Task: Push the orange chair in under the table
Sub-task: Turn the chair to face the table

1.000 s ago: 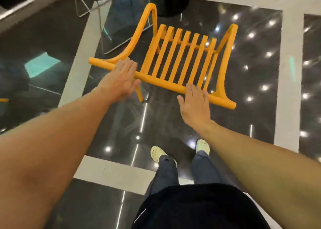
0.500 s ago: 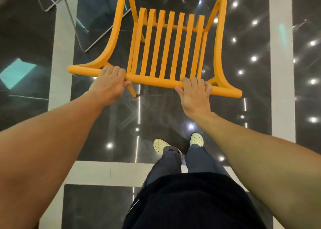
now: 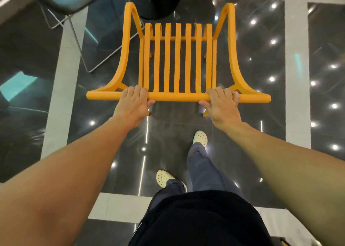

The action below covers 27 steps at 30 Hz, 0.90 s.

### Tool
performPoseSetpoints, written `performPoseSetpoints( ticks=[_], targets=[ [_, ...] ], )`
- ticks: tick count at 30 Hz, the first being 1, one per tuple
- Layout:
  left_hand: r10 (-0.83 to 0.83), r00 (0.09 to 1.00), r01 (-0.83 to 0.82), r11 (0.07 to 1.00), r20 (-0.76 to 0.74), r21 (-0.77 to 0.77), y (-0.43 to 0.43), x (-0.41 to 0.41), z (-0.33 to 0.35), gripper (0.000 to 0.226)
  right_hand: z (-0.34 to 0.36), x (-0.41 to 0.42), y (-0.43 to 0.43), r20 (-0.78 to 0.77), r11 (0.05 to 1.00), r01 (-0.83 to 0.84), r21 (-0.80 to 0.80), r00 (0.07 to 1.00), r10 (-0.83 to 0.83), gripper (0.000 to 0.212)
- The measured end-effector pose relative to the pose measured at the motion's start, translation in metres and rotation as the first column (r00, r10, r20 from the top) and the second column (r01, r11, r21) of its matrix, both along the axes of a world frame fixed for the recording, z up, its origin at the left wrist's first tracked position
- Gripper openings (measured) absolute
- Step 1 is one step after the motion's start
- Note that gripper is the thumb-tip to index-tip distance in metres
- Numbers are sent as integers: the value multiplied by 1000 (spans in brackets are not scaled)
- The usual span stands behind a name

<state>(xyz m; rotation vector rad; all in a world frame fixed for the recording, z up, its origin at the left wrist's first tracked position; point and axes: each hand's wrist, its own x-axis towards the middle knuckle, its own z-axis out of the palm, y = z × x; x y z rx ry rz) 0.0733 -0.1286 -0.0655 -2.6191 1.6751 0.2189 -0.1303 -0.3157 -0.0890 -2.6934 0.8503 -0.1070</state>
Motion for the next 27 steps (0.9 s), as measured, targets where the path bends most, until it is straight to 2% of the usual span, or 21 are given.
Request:
performPoseSetpoints(
  ticks=[9,16,21,27],
  targets=[
    [115,993,-116,993,-28,-17,-108,19,-4,29,2,42,-136,-50,987,-159,8,986,160,40],
    [161,986,-162,987,-42,-19,-189,52,-5,32,7,83,-222,-66,983,-178,-37,982,175,50],
    [179,982,-180,984,-51,-13,-244,78,-3,29,4,113,-282,-69,981,-195,1,978,195,40],
    [219,974,-221,975,-57,-22,-304,104,0,32,1,150,-350,-65,972,-235,4,970,235,48]
  ],
)
